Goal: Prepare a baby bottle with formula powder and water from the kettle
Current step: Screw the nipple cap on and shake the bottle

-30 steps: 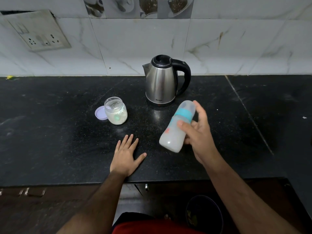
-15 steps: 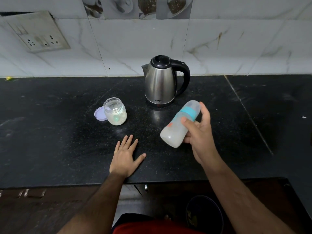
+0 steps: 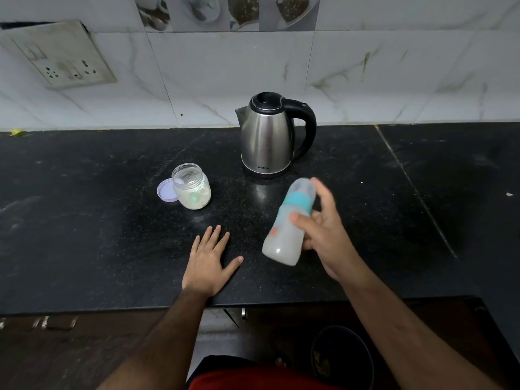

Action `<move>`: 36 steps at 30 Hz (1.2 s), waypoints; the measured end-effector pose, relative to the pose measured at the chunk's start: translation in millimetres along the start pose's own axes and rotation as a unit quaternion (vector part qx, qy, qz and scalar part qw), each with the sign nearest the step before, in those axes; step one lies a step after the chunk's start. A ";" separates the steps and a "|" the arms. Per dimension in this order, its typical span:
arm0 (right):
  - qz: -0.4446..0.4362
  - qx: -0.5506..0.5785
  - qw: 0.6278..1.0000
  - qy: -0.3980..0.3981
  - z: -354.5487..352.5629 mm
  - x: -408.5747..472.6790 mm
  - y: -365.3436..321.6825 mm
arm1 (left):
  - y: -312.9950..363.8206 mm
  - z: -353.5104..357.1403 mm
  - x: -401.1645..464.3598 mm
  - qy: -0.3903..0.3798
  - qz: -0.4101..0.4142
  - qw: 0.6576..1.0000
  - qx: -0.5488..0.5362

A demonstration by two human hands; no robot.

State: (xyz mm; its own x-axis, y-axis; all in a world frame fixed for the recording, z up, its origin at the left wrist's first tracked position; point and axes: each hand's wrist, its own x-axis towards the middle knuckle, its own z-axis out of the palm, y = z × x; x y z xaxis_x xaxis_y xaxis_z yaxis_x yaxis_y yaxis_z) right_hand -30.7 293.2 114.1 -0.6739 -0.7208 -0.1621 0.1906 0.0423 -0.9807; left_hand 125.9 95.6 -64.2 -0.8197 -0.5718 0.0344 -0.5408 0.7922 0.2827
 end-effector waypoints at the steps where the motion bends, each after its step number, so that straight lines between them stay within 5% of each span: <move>1: 0.009 -0.037 0.999 -0.037 -0.7 -1.8 0.3 | 0.1 0.0 0.4 -0.002 -0.001 1.000 0.000; 3: 0.011 -0.060 0.996 -0.063 -2.9 -1.2 -1.8 | 0.2 0.1 0.6 -0.004 -0.002 1.000 0.003; 8: -0.021 0.067 0.995 0.070 -6.6 11.1 -4.1 | -0.2 1.2 0.3 -0.003 -0.001 1.000 0.002; 14: 0.015 -0.058 0.995 -0.076 -1.9 1.1 12.1 | 1.4 -1.0 0.2 -0.009 -0.003 1.000 0.003; 20: -0.030 0.029 0.998 0.043 -9.5 11.2 7.1 | 2.3 -2.0 -0.2 -0.008 -0.003 1.000 0.008; 25: -0.019 -0.078 0.996 -0.046 -12.1 5.0 11.9 | 2.2 -2.6 0.0 -0.017 -0.007 1.000 0.013; 36: -0.053 -0.112 0.992 -0.036 -24.2 18.9 10.0 | 9.9 -11.4 7.3 0.002 -0.059 0.991 -0.120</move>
State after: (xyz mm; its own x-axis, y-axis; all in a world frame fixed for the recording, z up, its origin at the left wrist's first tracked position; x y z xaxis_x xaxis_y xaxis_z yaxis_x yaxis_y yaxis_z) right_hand -58.9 296.7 98.6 -0.6268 -0.7771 -0.0565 -0.0472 0.1102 -0.9928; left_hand 116.7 96.9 -50.2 -0.7527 -0.6583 -0.0094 -0.5719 0.6468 0.5046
